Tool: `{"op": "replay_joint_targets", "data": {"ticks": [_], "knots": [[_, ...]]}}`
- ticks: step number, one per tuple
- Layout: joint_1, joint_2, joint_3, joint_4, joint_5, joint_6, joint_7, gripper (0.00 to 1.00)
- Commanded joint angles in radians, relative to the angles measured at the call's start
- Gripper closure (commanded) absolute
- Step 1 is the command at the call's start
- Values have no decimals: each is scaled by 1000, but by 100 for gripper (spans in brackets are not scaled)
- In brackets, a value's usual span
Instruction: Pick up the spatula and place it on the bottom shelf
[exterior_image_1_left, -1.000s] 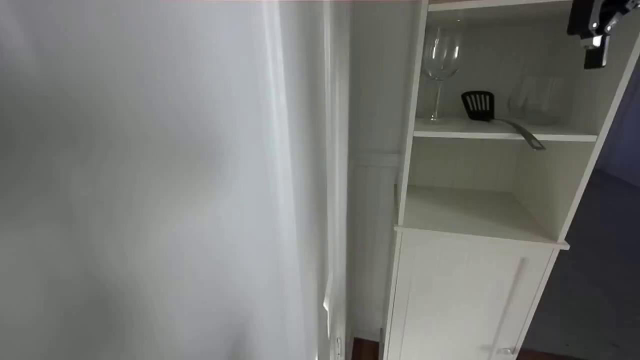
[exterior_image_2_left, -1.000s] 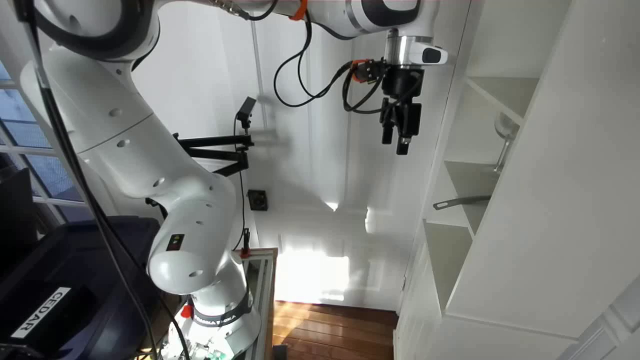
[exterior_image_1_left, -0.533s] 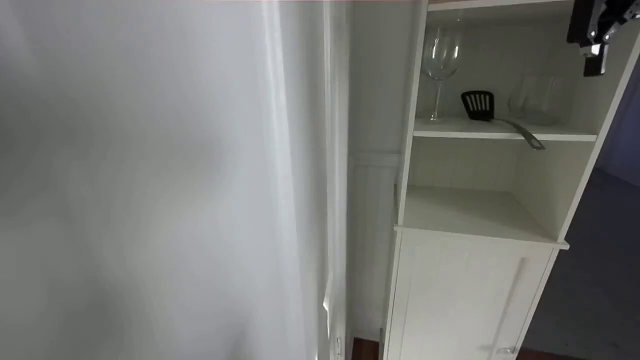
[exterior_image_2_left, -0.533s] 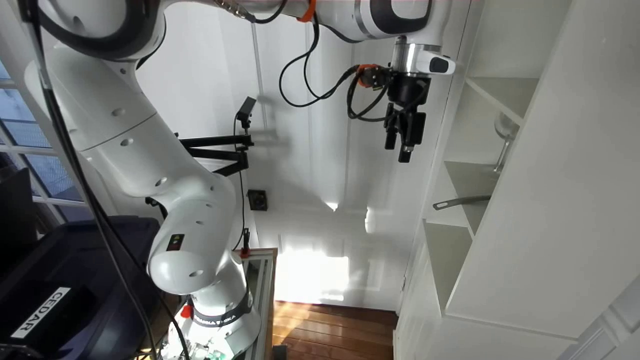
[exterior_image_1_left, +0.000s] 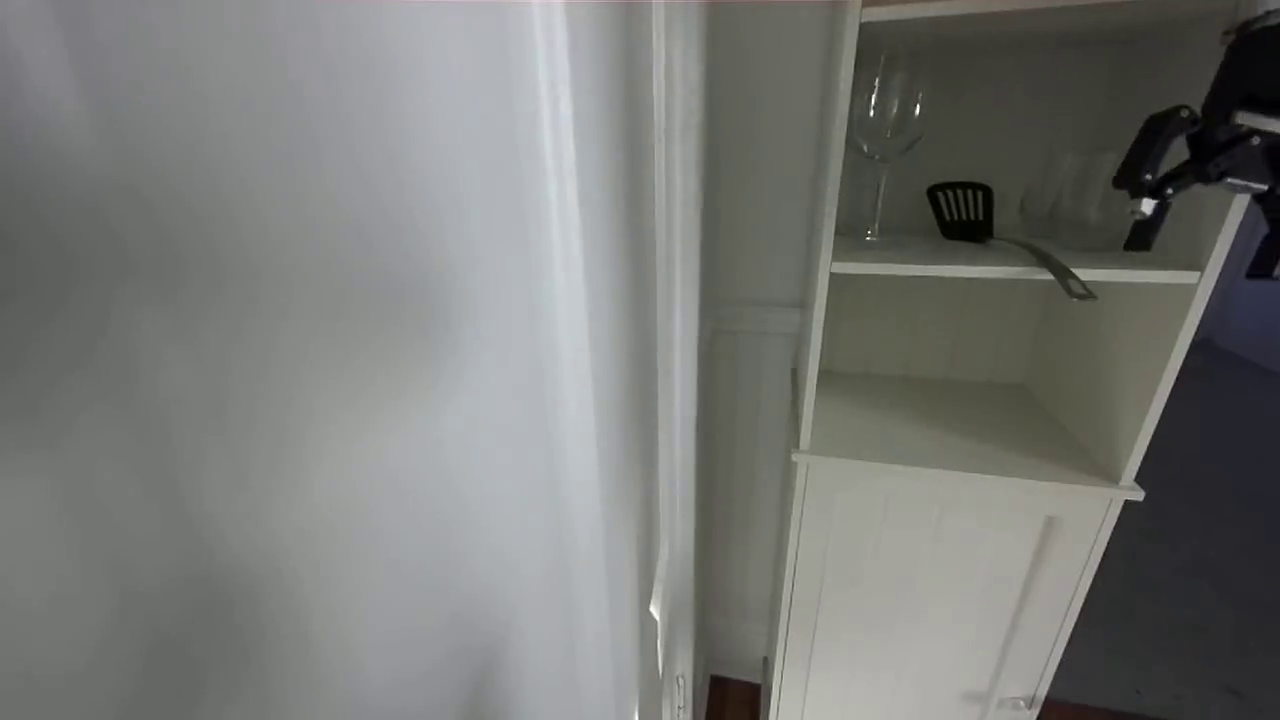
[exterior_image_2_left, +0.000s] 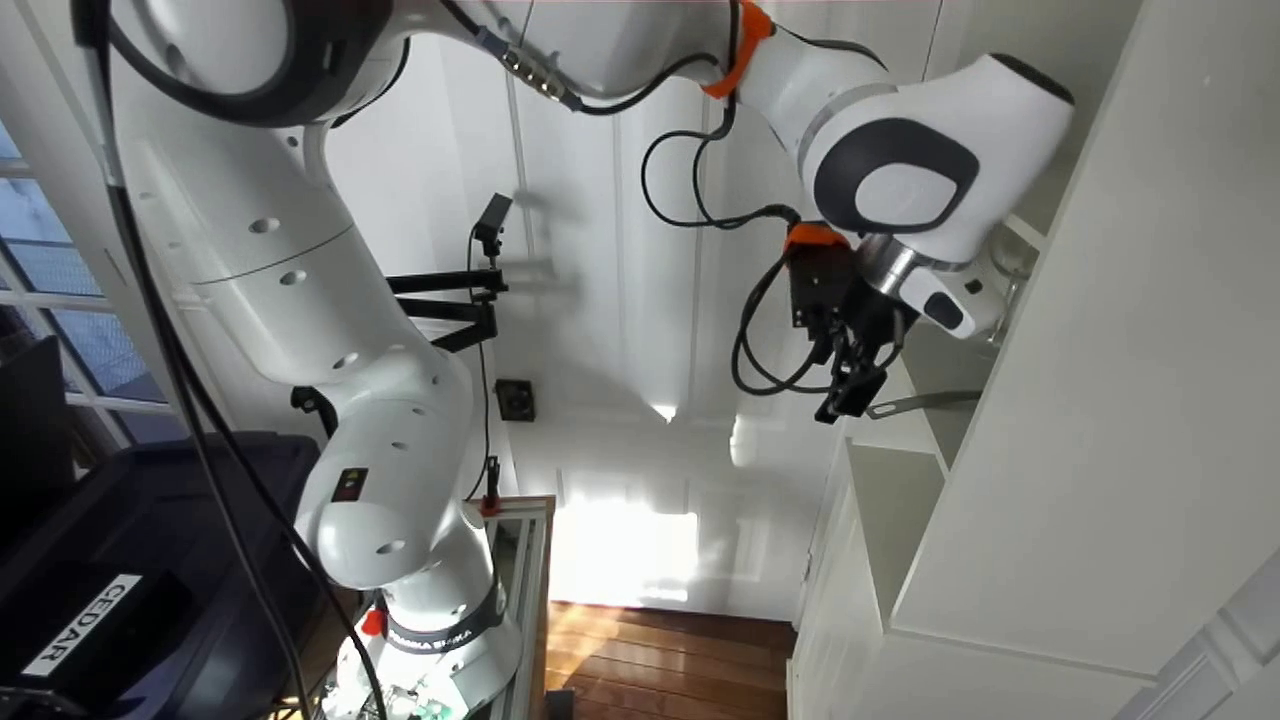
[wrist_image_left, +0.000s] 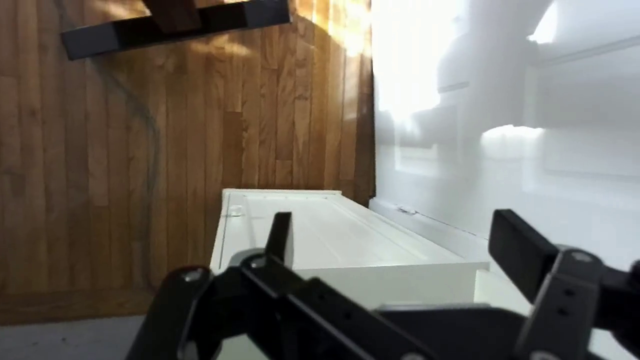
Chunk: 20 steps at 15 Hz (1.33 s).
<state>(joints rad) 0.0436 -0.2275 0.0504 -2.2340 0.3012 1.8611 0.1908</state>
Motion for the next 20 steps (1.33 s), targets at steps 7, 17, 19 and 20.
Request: {"op": "replay_joint_targets", "data": {"ticks": [7, 17, 19, 20], "knots": [[0, 1, -56, -200, 516, 278, -210, 0], [-15, 39, -67, -209, 612, 308, -245, 0], [-15, 44, -77, -213, 662, 311, -286, 0], [-16, 47, -80, -215, 687, 307, -309, 0]]}}
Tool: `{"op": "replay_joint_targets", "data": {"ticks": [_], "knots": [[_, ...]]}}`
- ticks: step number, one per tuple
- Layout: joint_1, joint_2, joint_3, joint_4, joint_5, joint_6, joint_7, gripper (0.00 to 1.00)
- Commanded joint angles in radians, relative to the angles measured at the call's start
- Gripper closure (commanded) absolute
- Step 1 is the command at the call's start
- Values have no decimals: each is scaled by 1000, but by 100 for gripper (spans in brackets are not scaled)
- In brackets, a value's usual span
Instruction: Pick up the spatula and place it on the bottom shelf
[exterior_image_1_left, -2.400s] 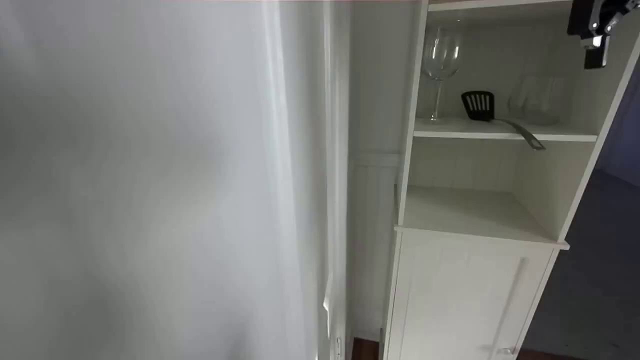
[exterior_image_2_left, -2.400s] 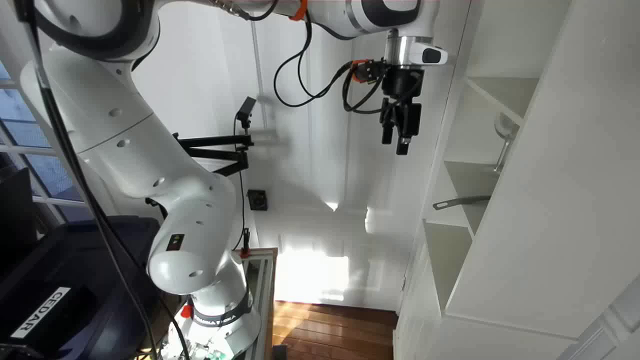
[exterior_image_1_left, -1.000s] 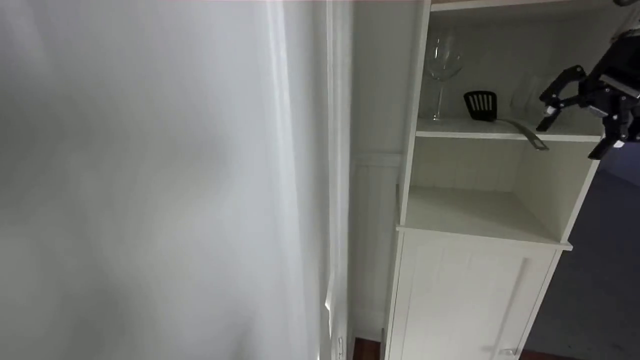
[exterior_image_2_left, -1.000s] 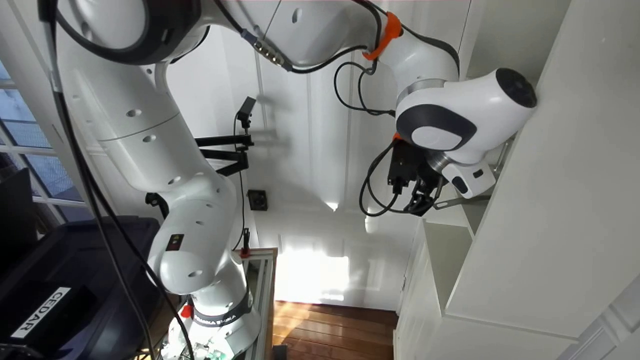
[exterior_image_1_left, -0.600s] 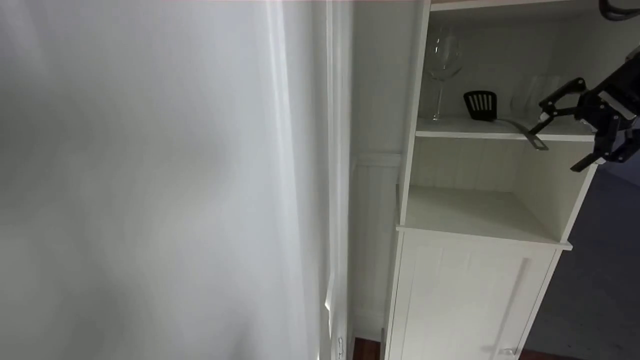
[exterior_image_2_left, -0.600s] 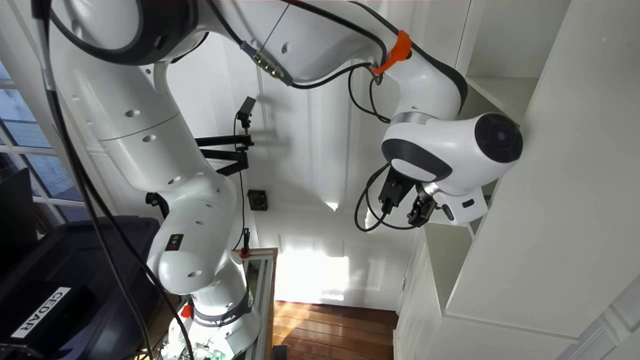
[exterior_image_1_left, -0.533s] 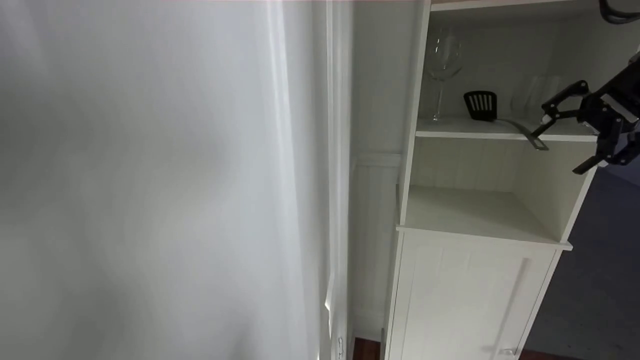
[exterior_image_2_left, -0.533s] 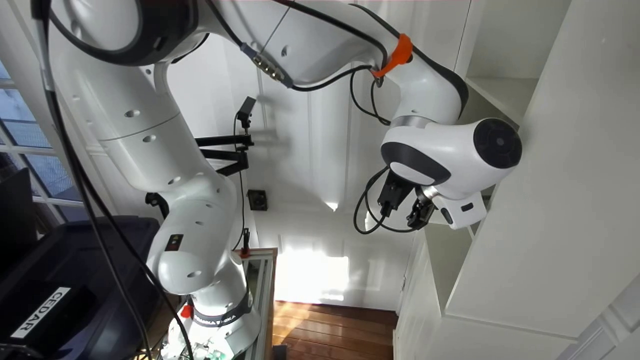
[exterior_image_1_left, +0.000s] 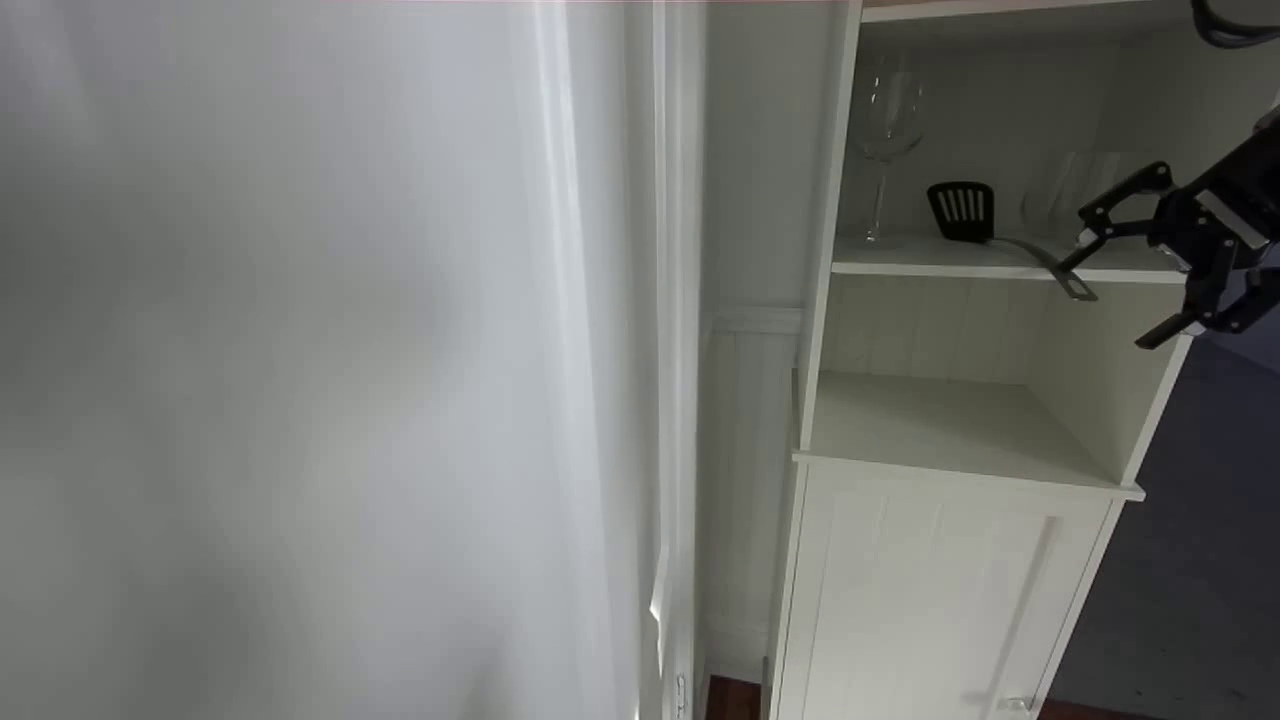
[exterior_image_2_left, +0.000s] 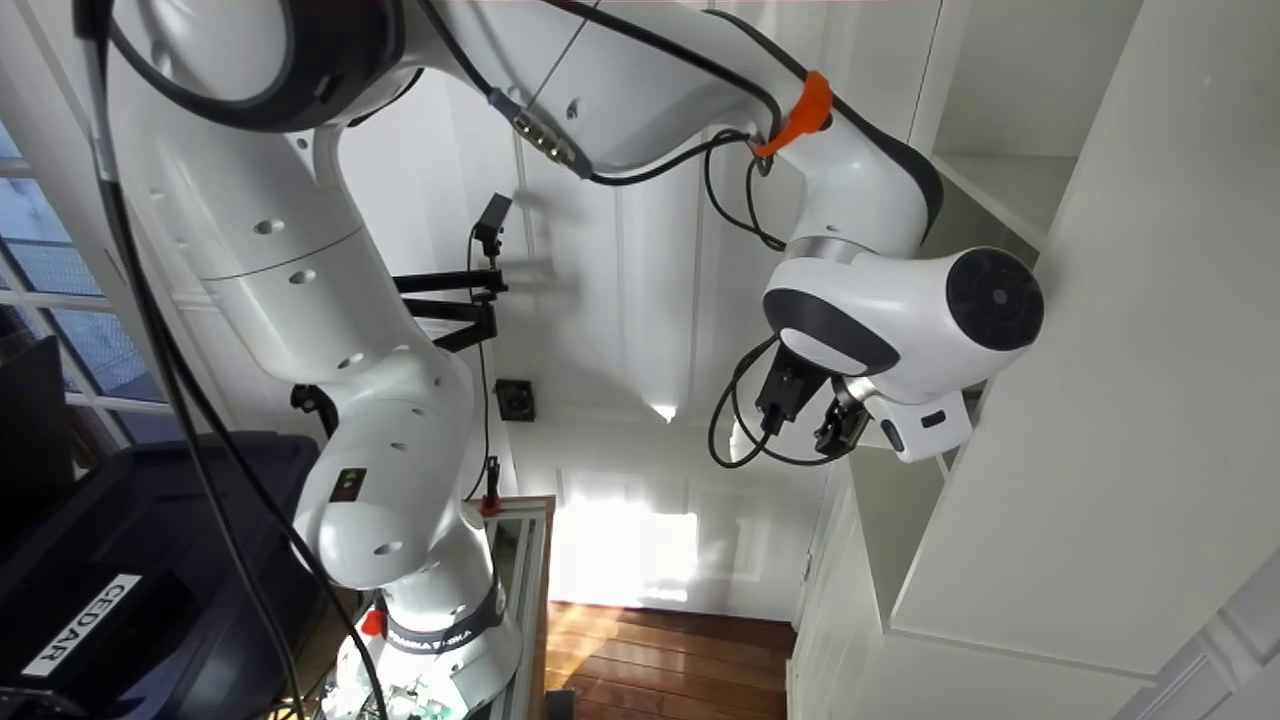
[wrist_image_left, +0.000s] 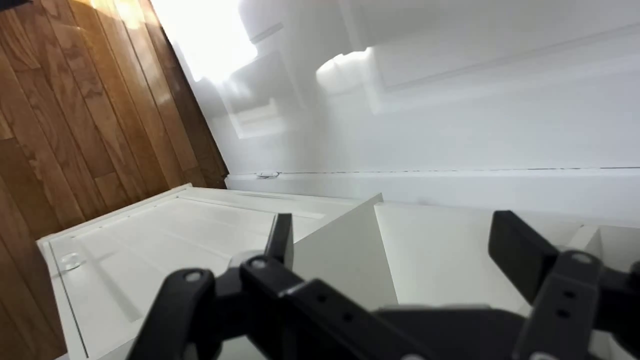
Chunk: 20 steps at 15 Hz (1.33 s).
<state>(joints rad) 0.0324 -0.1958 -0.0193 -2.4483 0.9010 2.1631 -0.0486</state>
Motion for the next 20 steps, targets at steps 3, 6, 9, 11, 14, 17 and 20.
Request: {"op": "replay_joint_targets", "data": {"ticks": [3, 6, 9, 11, 14, 17, 20], "knots": [[-9, 28, -20, -6, 205, 22, -158, 0], [-20, 44, -25, -8, 291, 35, -223, 0], [-28, 68, -25, -3, 370, 38, -281, 0], [-30, 86, -21, 1, 419, 46, -313, 9], [-35, 107, -21, 4, 490, 46, -352, 35], [-41, 117, -21, 4, 545, 60, -375, 43], [-49, 110, -23, -2, 588, 68, -389, 15]]}}
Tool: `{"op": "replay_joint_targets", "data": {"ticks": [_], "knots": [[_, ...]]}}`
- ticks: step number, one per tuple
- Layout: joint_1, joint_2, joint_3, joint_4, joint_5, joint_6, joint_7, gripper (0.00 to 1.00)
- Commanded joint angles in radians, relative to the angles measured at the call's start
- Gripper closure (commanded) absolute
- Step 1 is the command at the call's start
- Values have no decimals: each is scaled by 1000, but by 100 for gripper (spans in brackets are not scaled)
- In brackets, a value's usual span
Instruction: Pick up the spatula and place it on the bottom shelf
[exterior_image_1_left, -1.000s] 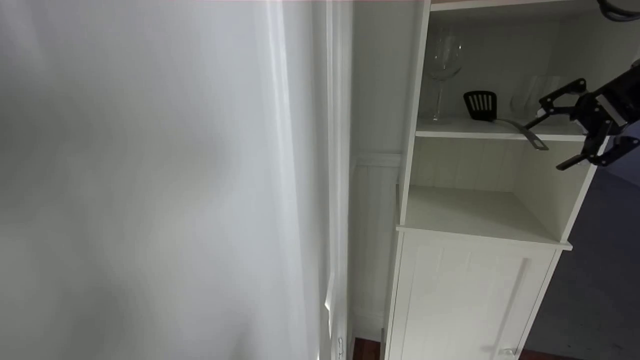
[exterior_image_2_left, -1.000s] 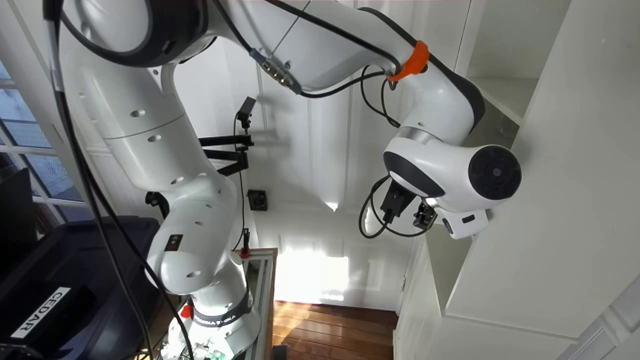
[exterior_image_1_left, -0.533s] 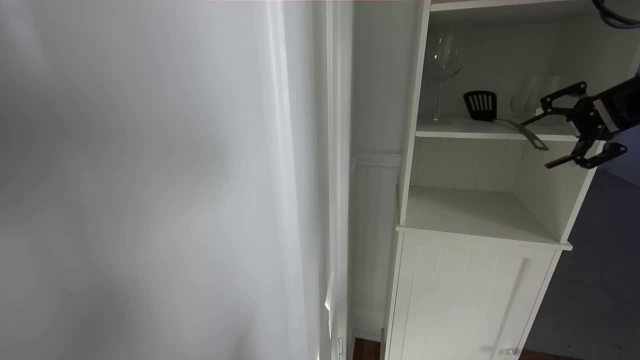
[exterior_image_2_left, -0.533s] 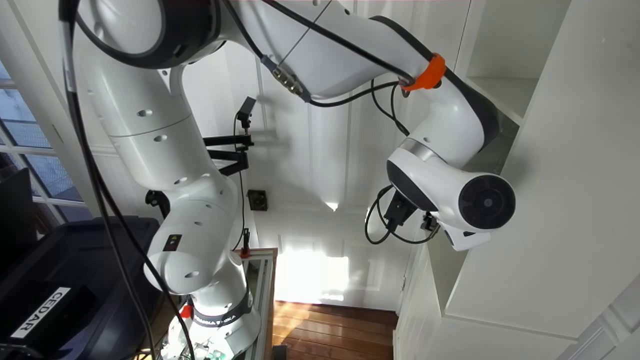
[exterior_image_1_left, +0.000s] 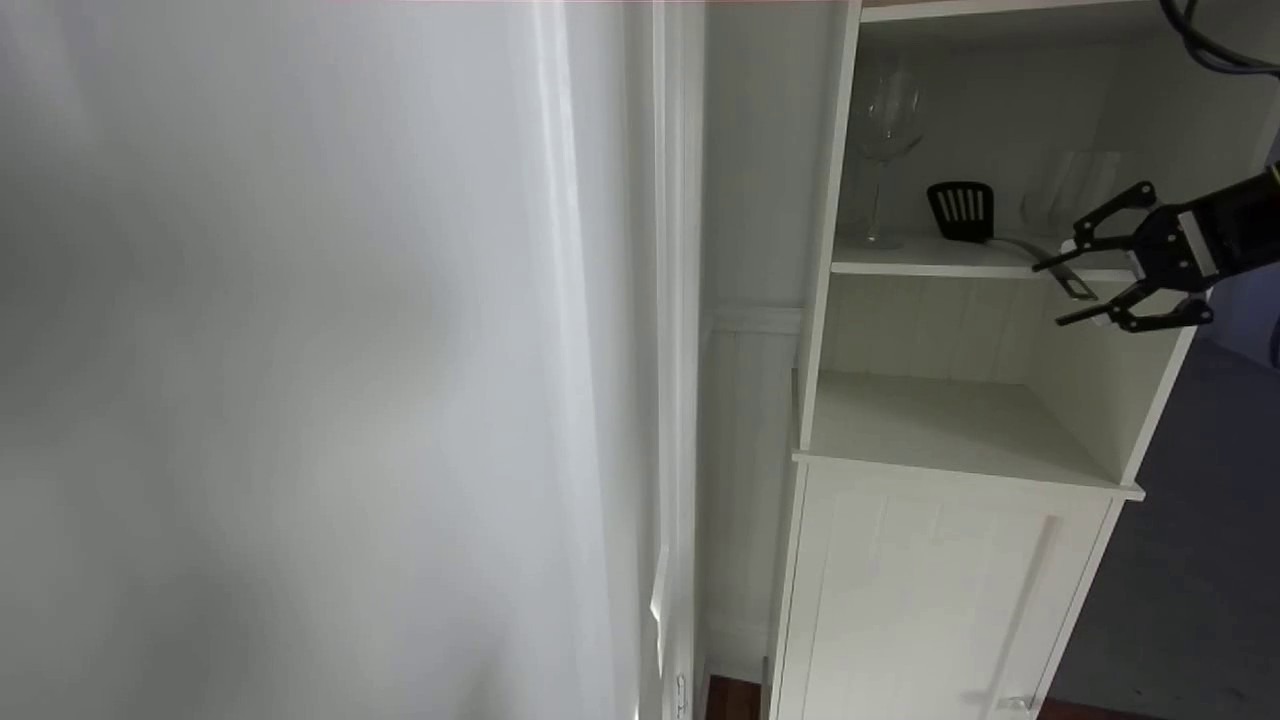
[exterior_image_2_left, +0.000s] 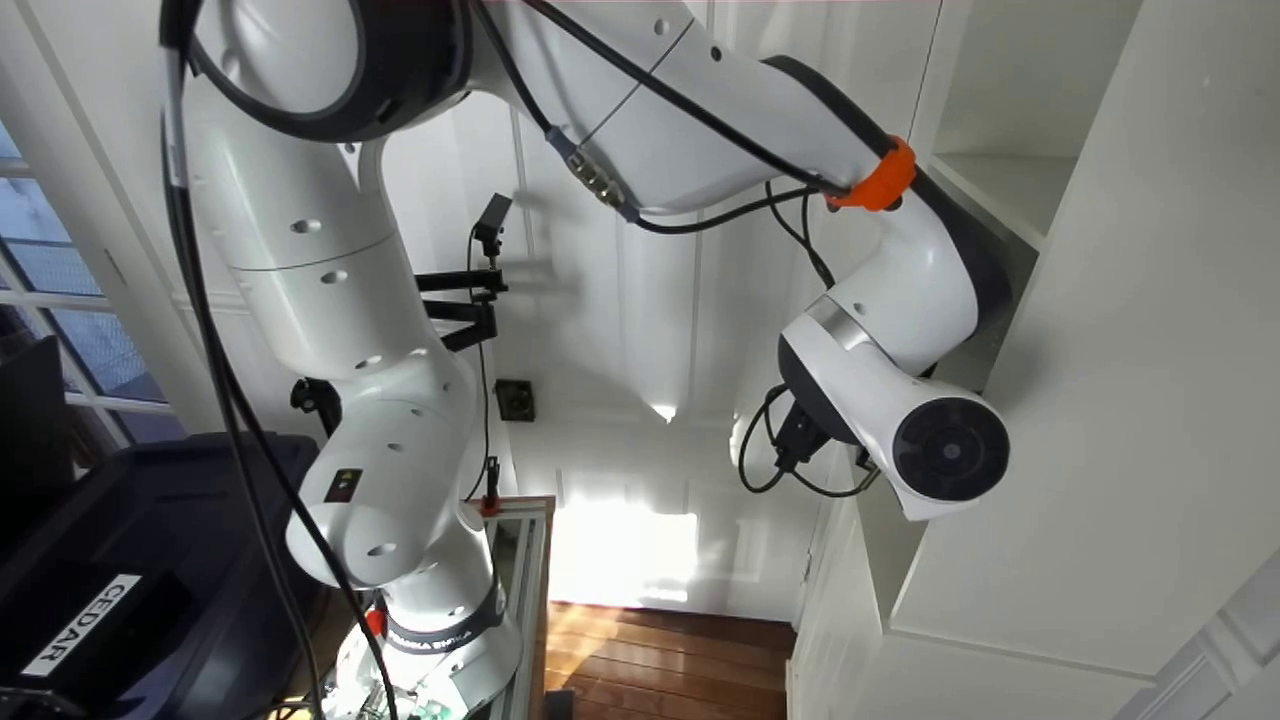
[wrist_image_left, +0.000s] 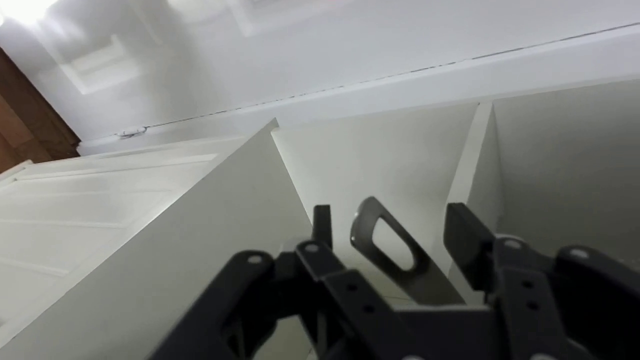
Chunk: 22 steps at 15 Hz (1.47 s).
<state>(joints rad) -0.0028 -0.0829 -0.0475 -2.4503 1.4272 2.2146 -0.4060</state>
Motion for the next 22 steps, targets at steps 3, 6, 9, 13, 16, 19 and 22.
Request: {"op": "replay_joint_targets", "data": {"ticks": [3, 6, 9, 13, 16, 19, 22], "knots": [[-18, -15, 9, -7, 83, 39, -21, 0], [-18, -16, 10, -7, 94, 49, -17, 27], [-19, -12, 9, -5, 93, 42, -13, 40], [-22, -12, 6, -6, 91, 34, -6, 16], [-29, -18, 1, -8, 88, 22, -2, 55], [-38, -30, -5, -11, 88, 11, -1, 69], [-44, -37, -10, -10, 91, -3, 5, 89]]}}
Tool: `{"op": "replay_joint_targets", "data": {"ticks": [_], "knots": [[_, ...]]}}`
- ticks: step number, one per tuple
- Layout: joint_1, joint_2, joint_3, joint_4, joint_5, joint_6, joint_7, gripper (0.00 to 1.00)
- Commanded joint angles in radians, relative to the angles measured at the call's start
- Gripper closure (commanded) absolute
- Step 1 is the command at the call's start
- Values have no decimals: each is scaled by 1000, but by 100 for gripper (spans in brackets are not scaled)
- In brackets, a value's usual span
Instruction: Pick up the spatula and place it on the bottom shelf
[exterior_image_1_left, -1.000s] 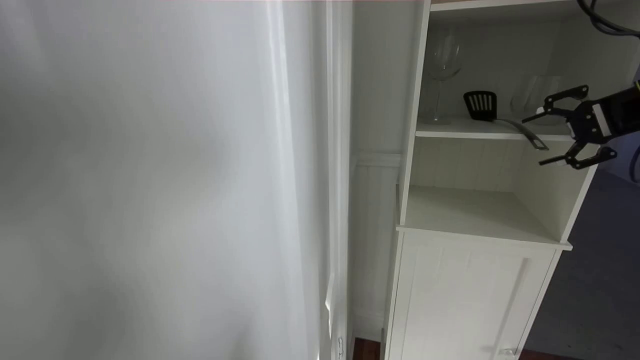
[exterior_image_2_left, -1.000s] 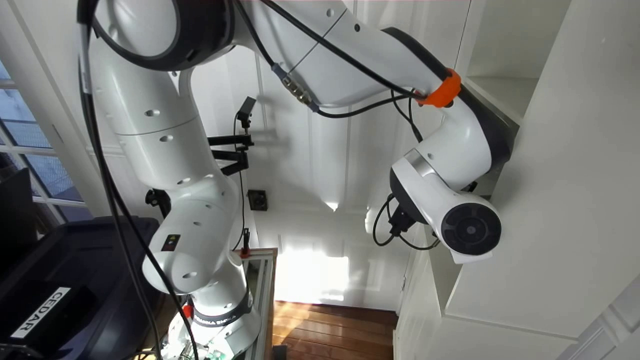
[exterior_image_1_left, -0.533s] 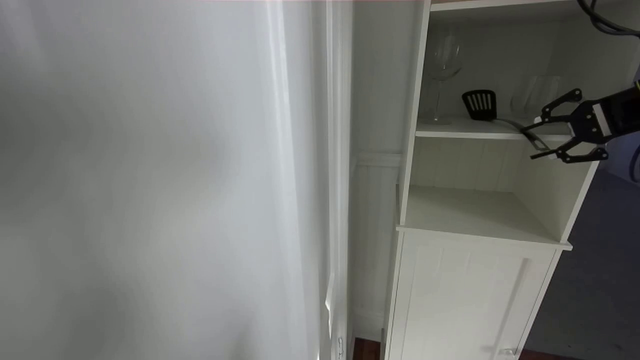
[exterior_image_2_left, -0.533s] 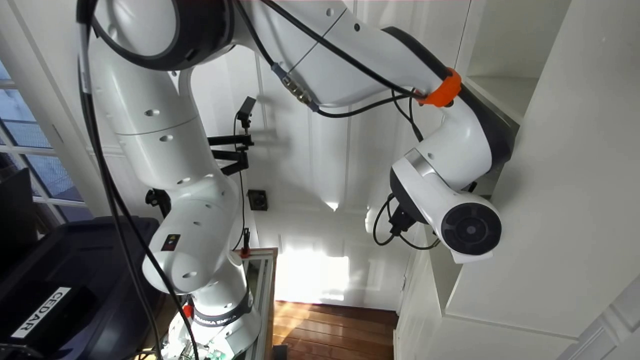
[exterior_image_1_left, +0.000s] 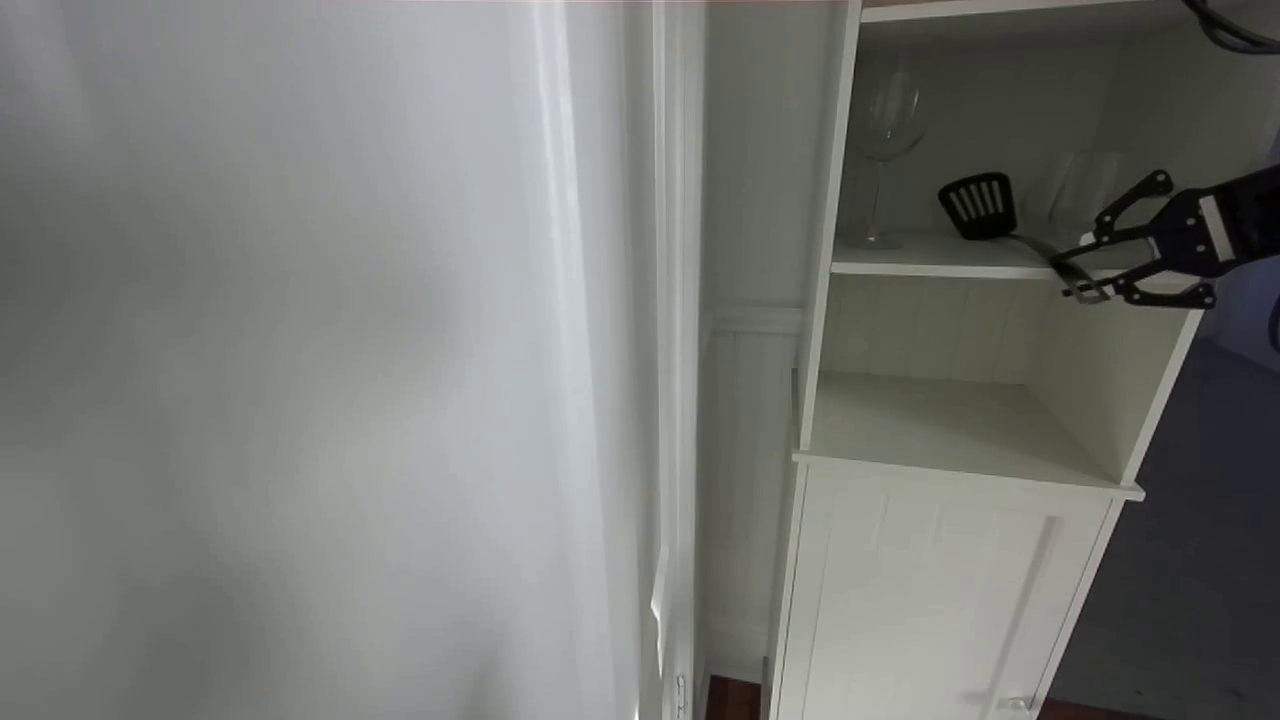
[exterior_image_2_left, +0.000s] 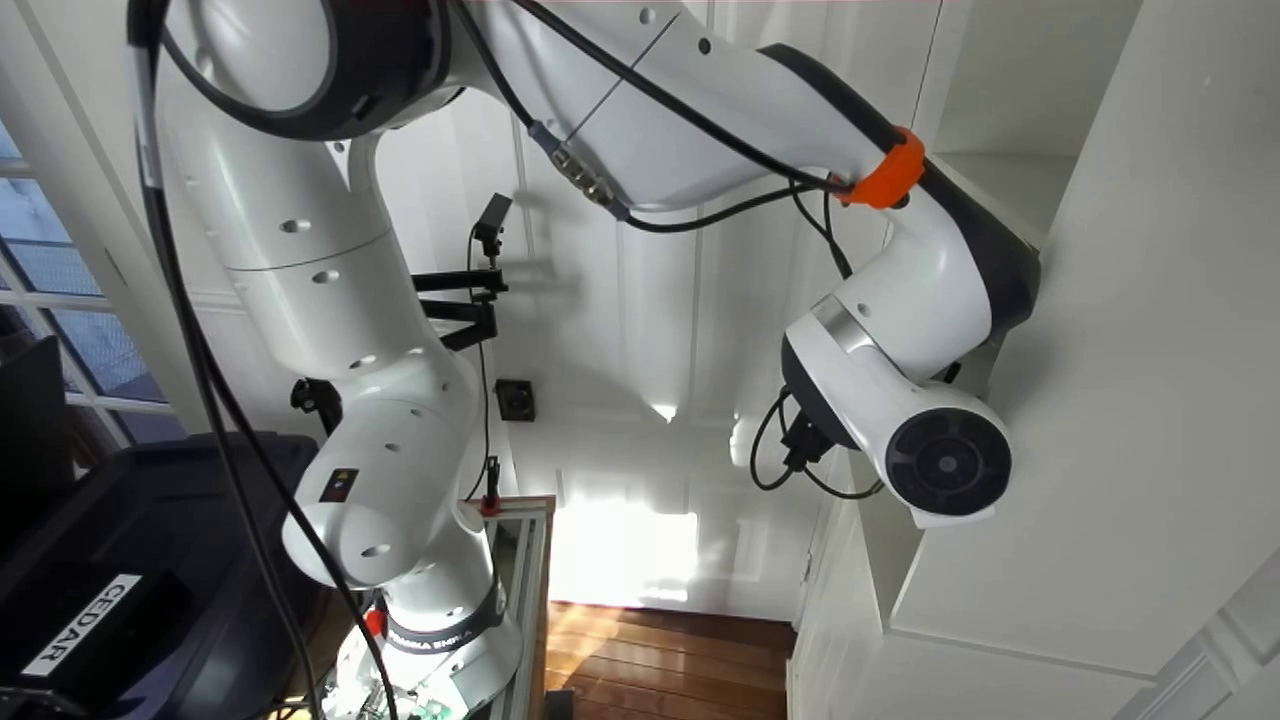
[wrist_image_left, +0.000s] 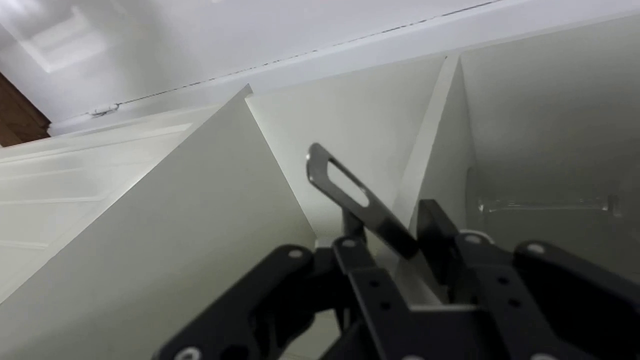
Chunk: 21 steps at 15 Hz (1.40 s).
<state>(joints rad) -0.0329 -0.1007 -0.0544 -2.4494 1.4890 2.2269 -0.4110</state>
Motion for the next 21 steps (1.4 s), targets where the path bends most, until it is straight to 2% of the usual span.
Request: {"op": "replay_joint_targets", "data": {"ticks": [1, 11, 21], "knots": [[-16, -22, -4, -10, 29, -23, 13, 97], [-23, -22, -11, 10, 18, -106, 9, 96], [-62, -19, -56, -19, 13, -322, -117, 96]]}}
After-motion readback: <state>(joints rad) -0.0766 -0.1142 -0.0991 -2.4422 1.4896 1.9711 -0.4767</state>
